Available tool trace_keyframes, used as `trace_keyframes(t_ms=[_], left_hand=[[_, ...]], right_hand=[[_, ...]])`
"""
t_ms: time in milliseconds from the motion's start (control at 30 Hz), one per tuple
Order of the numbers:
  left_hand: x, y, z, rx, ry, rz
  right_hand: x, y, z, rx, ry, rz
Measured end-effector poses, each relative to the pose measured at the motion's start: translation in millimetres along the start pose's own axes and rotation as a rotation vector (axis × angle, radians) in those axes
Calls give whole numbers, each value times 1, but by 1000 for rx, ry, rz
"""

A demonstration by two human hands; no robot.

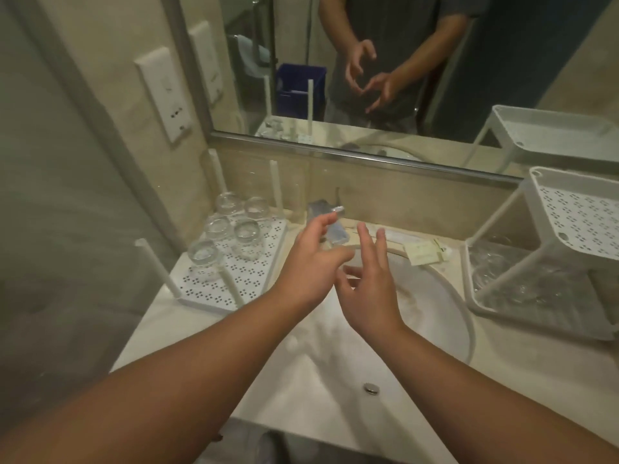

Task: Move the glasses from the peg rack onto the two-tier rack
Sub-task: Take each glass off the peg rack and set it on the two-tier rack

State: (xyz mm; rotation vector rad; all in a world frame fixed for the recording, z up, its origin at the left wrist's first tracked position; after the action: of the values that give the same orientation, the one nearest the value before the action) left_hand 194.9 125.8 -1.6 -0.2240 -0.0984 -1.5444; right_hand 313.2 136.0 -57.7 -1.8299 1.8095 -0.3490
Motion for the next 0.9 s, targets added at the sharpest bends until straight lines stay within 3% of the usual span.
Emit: trace_keyframes(t_ms=[333,600,700,900], left_hand=[[-11,-126,23,151,67,253],[-32,-211,-21,171,-71,520],[-42,-226,-51,54,-141,551],[-61,-245,-93,-509,-218,551]], right_hand=[[-36,70,-63,3,-119,-112],[-64,132,-86,111,-180,-308],[-72,153,-87,128,-174,-348],[-80,183,-83,176,-168,-413]])
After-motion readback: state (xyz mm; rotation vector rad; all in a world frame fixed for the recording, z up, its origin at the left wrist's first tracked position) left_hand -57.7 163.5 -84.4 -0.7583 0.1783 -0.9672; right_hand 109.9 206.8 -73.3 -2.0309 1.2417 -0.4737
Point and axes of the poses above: each hand's wrist, its own x-axis away from the middle knuckle, its own y-axis out of the palm, z = x × y, the point moved 8 cm from there along -x, towards the middle knuckle, and after that the axes turned 3 degrees about -y, right-handed, at the moved point
